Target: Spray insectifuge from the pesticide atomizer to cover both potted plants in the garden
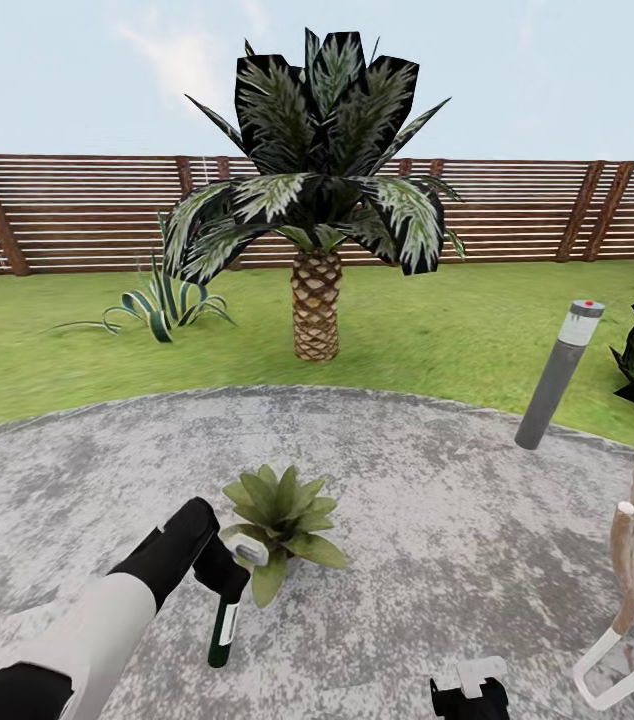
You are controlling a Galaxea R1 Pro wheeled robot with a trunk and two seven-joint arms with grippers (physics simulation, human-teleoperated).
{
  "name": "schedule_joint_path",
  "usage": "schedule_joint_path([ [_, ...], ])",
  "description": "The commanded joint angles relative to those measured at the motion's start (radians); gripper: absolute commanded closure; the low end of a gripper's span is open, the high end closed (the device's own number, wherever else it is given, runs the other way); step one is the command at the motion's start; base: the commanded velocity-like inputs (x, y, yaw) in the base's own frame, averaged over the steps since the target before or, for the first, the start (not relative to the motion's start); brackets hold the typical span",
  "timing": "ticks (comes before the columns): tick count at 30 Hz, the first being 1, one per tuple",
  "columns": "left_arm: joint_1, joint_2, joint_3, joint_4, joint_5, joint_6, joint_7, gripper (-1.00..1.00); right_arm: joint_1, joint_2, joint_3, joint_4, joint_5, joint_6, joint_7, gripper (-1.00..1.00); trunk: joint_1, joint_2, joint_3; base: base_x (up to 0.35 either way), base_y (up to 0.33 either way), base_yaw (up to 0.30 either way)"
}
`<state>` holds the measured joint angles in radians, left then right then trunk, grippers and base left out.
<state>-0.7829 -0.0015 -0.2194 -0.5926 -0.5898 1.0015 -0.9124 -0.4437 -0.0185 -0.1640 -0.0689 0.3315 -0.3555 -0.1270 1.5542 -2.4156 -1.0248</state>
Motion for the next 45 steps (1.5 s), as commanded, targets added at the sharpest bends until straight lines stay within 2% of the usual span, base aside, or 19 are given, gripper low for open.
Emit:
schedule_joint_path([
  [1, 0.000, 0.000, -0.002, 0.009, -0.010, 0.003, -0.010, 1.00, 0.000, 0.000, -0.007, 0.001, 0.011, -0.003, -0.003, -1.00, 0.000, 0.000, -0.001, 0.000, -0.001, 0.000],
  [5, 0.000, 0.000, 0.005, 0.077, -0.009, 0.002, -0.010, 1.00, 0.000, 0.000, -0.006, 0.001, 0.011, -0.003, -0.003, -1.00, 0.000, 0.000, -0.001, 0.000, 0.000, 0.000],
  [16, -0.010, 0.000, 0.003, 0.073, -0.011, 0.003, -0.010, 1.00, 0.000, 0.001, -0.006, 0.001, 0.011, -0.003, -0.003, -1.00, 0.000, 0.000, -0.008, 0.006, -0.005, 0.104],
  [24, -0.010, 0.000, 0.006, 0.073, -0.011, 0.003, -0.010, 1.00, 0.000, 0.000, -0.006, 0.001, 0.011, -0.003, -0.003, -1.00, 0.000, 0.000, -0.012, 0.123, -0.212, 0.096],
  [31, -0.010, 0.000, 0.004, 0.076, -0.011, 0.002, -0.010, 1.00, 0.000, 0.002, -0.006, 0.001, 0.011, -0.003, -0.003, -1.00, 0.000, 0.000, -0.012, -0.098, -0.220, 0.035],
  [37, -0.010, 0.000, 0.005, 0.075, -0.011, 0.002, -0.010, 1.00, 0.000, 0.002, -0.006, 0.001, 0.011, -0.003, -0.003, -1.00, 0.000, 0.000, -0.012, -0.001, -0.027, 0.255],
  [45, -0.010, 0.000, 0.013, 0.076, -0.011, 0.001, -0.011, 1.00, 0.001, 0.002, -0.006, 0.001, 0.011, -0.003, -0.003, -1.00, 0.000, 0.000, -0.012, 0.073, -0.086, 0.023],
])
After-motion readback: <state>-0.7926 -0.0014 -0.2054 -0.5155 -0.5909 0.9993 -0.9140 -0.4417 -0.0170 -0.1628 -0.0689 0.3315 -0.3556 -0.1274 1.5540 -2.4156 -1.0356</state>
